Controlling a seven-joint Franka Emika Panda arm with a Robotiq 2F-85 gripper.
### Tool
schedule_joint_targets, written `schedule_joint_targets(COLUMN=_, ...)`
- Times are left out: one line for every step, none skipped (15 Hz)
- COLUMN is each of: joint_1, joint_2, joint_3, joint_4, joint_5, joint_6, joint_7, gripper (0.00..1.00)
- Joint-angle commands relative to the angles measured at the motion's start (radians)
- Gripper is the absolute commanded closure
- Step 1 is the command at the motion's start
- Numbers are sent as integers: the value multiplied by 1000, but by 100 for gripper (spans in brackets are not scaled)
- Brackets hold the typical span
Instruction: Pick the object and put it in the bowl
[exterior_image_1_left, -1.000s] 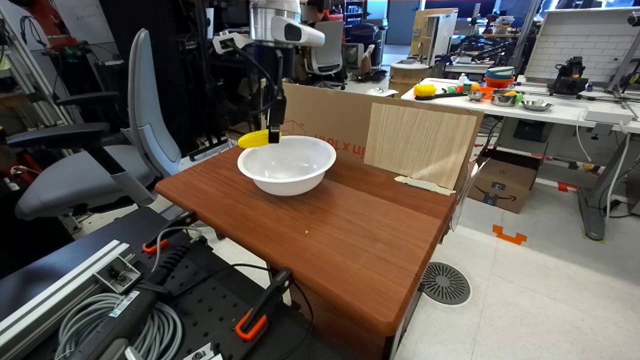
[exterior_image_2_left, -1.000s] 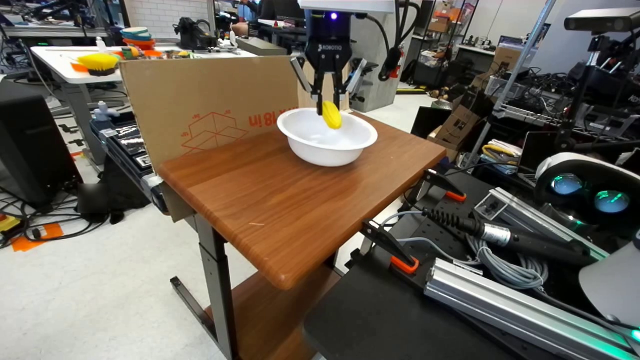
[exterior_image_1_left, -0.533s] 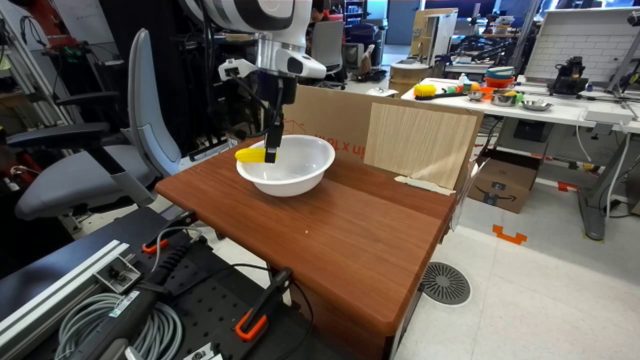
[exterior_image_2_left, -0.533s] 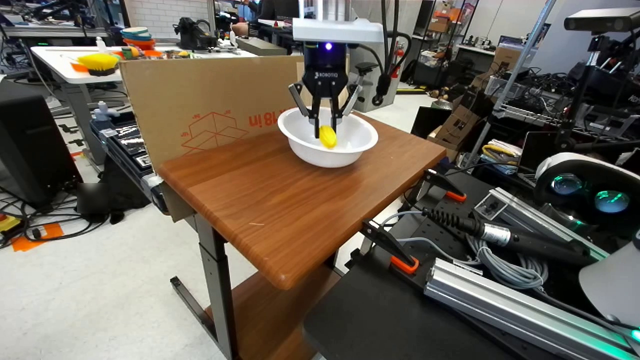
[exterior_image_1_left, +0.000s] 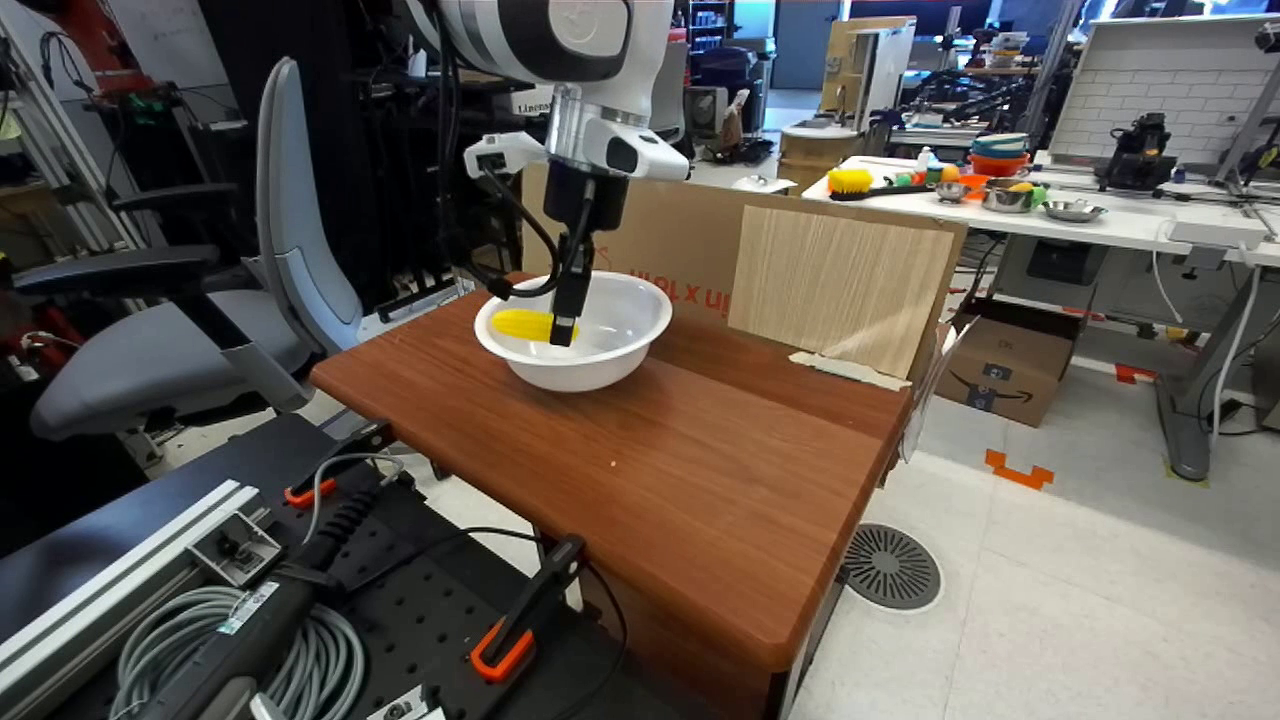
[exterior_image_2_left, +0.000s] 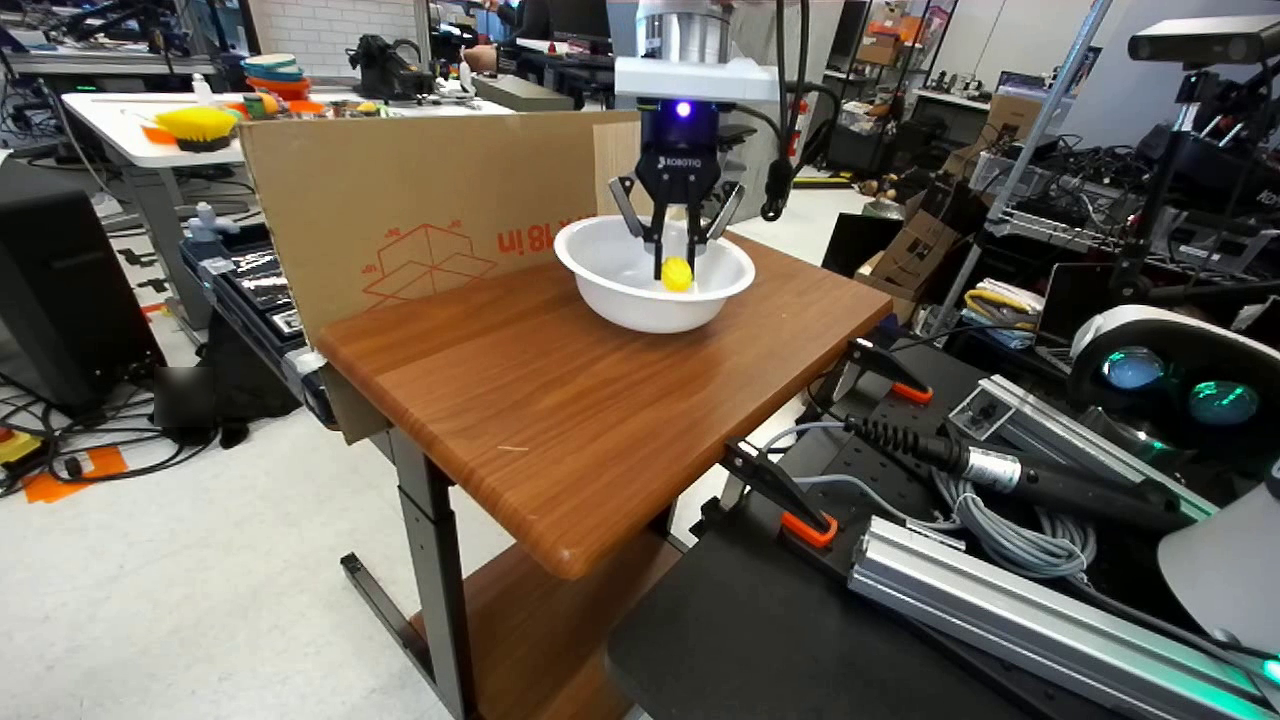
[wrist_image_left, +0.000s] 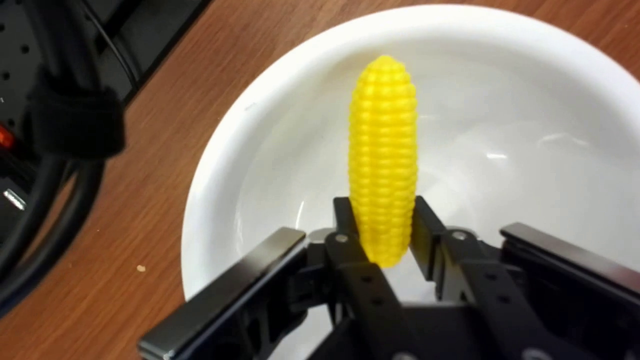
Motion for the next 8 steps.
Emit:
schedule_joint_targets(joint_1=-16, joint_2=-2, joint_3=-3, joint_4=-16, joint_5=44, joint_6=29, joint_7=1, gripper=92)
schedule_joint_targets(joint_1=-18, joint_2=-3, joint_3=-2, joint_4=-18, joint_5=52, joint_6=30, joint_7=2, gripper=45)
schedule_joint_targets(joint_1=-19, joint_2=-3, joint_3=0, joint_4=-20, joint_5=60, joint_6=30, joint_7=0, gripper=43)
schedule_joint_targets(joint_1=-18, joint_2=-5, joint_3=1, joint_4=-21, joint_5=64, joint_6=31, joint_7=0, gripper=38)
schedule_joint_targets(joint_1=-17, joint_2=-8, joint_3=3, joint_4=-21, joint_5=70, joint_6=31, joint_7=-3, gripper=30)
schedule_joint_targets(joint_1=-17, joint_2=-15, joint_3=4, joint_4=-24, joint_5=77, joint_6=29, joint_7=-3, gripper=23)
schedule_joint_targets(joint_1=-16, joint_2=-33, joint_3=8, joint_4=-32, joint_5=85, joint_6=25, joint_7=-9, gripper=15)
schedule_joint_targets(joint_1=-15, joint_2=-55, joint_3=14, joint_4=-41, joint_5=91, joint_6=12, joint_7=-17, gripper=8)
